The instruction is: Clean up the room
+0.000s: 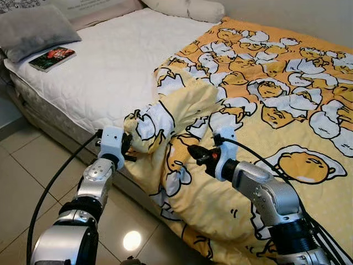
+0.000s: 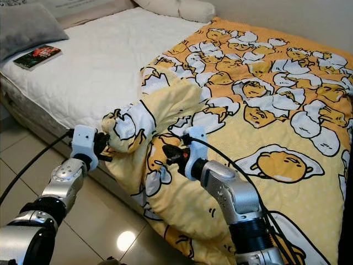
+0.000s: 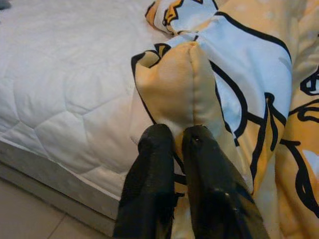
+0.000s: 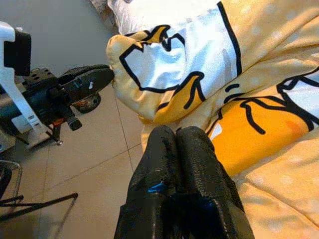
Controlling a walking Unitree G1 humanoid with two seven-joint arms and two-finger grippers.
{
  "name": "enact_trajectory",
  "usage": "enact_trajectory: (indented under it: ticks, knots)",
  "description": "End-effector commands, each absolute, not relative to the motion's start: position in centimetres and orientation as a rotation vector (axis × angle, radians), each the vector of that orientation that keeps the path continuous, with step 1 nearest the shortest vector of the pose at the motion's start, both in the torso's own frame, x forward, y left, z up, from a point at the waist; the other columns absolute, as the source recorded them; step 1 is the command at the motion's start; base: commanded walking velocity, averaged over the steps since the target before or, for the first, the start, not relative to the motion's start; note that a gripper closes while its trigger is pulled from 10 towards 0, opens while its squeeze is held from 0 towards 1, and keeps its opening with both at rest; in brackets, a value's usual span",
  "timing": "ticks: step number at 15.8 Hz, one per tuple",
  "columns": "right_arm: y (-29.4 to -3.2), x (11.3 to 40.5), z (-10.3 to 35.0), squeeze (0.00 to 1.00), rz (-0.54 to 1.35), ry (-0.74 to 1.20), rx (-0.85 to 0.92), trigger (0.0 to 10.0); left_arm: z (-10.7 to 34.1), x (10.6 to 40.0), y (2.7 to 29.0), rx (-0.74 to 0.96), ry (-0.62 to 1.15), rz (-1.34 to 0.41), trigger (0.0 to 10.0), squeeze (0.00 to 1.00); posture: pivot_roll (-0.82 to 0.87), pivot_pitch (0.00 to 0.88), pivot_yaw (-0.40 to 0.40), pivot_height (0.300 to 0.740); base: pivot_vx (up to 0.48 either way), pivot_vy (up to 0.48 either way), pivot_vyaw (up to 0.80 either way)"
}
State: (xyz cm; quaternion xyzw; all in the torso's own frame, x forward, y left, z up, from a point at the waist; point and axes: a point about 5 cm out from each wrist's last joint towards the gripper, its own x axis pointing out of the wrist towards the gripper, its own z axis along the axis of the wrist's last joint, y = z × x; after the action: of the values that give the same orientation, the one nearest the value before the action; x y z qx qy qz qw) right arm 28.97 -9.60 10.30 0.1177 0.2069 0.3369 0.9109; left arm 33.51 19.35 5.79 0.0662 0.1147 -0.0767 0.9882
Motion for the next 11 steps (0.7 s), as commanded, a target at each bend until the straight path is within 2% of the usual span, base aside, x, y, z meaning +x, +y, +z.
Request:
enact_trajectory:
  ticks: [1, 8, 11]
  knots:
    - [-10.0, 28.9, 10.5, 0.00, 0.684, 0.407, 0.211, 10.0, 5.9, 33.8, 19.4, 0.107, 0.248, -0.149, 0.0, 0.00, -0.10, 0.000, 0.016, 0.740, 0.000, 0.000, 0.00]
    - [-10.2, 28.8, 10.3, 0.00, 0.674, 0.406, 0.202, 10.0, 6.5, 34.2, 20.1, 0.068, 0.245, -0.127, 0.0, 0.00, -0.09, 0.000, 0.016, 0.740, 0.000, 0.000, 0.00]
    - [-10.1, 28.5, 10.3, 0.00, 0.689, 0.398, 0.196, 10.0, 7.5, 34.2, 21.8, 0.041, 0.182, -0.112, 0.0, 0.00, -0.07, 0.000, 0.022, 0.740, 0.000, 0.000, 0.00]
